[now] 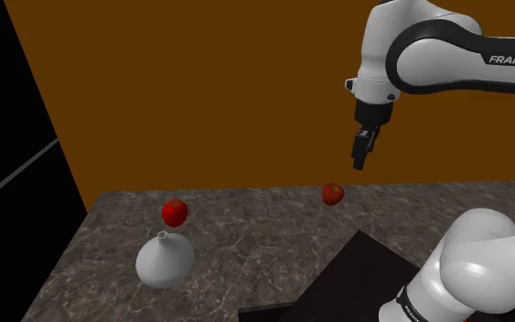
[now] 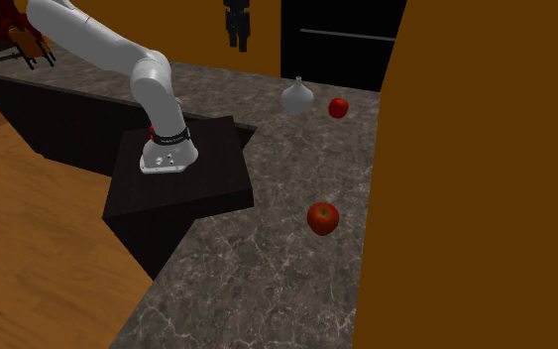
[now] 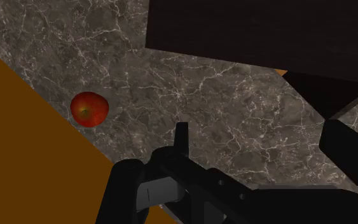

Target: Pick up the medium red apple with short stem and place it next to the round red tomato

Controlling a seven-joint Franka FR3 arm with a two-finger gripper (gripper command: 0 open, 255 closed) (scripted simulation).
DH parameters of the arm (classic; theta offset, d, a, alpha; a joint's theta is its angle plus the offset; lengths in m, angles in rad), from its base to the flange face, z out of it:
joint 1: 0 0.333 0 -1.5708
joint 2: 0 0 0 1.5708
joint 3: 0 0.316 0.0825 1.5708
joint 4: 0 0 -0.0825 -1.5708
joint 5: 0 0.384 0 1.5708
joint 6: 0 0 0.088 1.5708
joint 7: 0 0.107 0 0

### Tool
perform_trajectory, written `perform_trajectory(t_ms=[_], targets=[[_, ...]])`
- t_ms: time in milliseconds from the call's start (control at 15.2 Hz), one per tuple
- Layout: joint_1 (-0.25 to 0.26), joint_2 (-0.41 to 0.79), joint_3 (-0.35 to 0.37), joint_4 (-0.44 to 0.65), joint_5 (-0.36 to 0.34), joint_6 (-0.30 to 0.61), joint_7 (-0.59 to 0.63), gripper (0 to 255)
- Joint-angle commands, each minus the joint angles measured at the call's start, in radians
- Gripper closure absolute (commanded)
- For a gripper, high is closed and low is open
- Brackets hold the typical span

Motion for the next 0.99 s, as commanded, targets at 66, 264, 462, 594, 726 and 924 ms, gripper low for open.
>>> perform_trajectory(t_ms=[66,264,462,594,726,924], targets=[[-0.007,0.005,-0.019,-0.019,-0.013,0.029,-0.016,0],[-0.030,0.031,-0.075,-0.067,-0.053,0.118,-0.062,0],[-0.055,0.073,-0.132,-0.103,-0.092,0.211,-0.107,0],[-0.071,0.110,-0.171,-0.120,-0.116,0.275,-0.136,0],[-0.086,0.153,-0.210,-0.131,-0.138,0.340,-0.165,0],[-0.106,0.231,-0.267,-0.136,-0.166,0.438,-0.208,0]])
